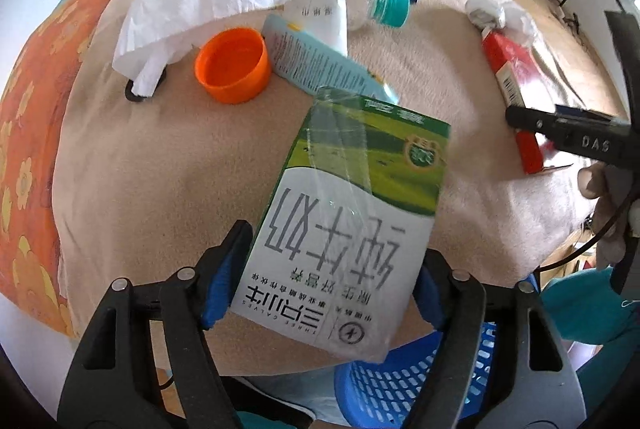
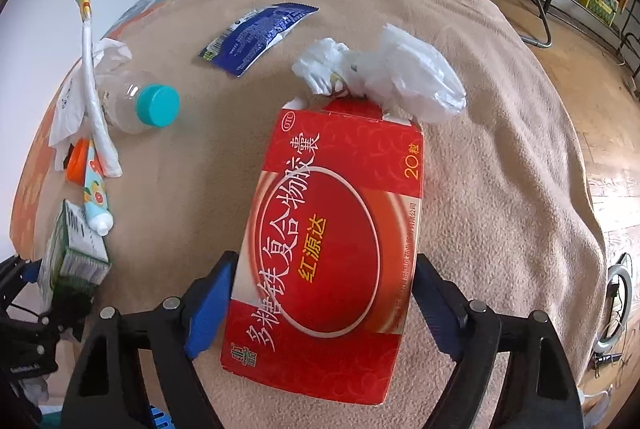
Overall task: Collect trash
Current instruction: 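Carry the milk carton and red box over the blue basket and release both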
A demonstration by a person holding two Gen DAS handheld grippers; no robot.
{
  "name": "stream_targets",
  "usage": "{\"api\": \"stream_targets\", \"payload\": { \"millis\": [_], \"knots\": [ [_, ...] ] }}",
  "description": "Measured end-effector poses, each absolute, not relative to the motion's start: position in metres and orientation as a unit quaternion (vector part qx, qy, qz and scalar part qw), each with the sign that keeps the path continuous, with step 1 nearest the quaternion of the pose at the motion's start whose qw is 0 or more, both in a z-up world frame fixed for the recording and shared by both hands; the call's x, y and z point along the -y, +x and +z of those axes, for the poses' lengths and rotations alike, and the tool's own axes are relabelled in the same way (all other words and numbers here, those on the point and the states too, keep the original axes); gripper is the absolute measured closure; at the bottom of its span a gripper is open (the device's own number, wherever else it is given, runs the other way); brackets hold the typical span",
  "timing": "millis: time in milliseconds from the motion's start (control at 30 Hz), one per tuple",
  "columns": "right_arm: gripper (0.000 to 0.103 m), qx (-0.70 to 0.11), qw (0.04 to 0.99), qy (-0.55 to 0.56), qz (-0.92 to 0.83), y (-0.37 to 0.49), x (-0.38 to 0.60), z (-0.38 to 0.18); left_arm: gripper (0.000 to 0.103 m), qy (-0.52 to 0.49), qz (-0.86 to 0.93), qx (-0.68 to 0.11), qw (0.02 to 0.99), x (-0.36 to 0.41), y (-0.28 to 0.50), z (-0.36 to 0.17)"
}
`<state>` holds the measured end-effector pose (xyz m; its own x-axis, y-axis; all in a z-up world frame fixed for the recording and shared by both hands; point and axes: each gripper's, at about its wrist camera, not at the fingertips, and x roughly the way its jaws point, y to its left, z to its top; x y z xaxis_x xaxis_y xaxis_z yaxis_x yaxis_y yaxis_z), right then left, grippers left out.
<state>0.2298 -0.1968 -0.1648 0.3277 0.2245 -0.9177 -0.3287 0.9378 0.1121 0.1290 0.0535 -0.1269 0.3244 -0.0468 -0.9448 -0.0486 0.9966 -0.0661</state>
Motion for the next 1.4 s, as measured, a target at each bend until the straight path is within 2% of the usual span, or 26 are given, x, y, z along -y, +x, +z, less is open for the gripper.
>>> {"api": "stream_targets", "payload": {
  "millis": [433, 1000, 1400],
  "knots": [
    [0.018, -0.557, 0.796, -0.019, 0.235, 0.186, 0.226, -0.153, 0.033, -0.037, -0.005, -0.571, 0.82, -0.034, 0.119, -0.121],
    [0.019, -0.471, 0.827, -0.012, 0.305, 0.11, 0.256, -0.087, 0.033, -0.039, -0.016, -0.533, 0.845, -0.012, 0.077, -0.087],
    [0.018, -0.448, 0.819, -0.012, 0.36, 0.052, 0.263, -0.082, 0.033, -0.035, -0.02, -0.517, 0.855, 0.002, 0.032, -0.081]
  ]
}}
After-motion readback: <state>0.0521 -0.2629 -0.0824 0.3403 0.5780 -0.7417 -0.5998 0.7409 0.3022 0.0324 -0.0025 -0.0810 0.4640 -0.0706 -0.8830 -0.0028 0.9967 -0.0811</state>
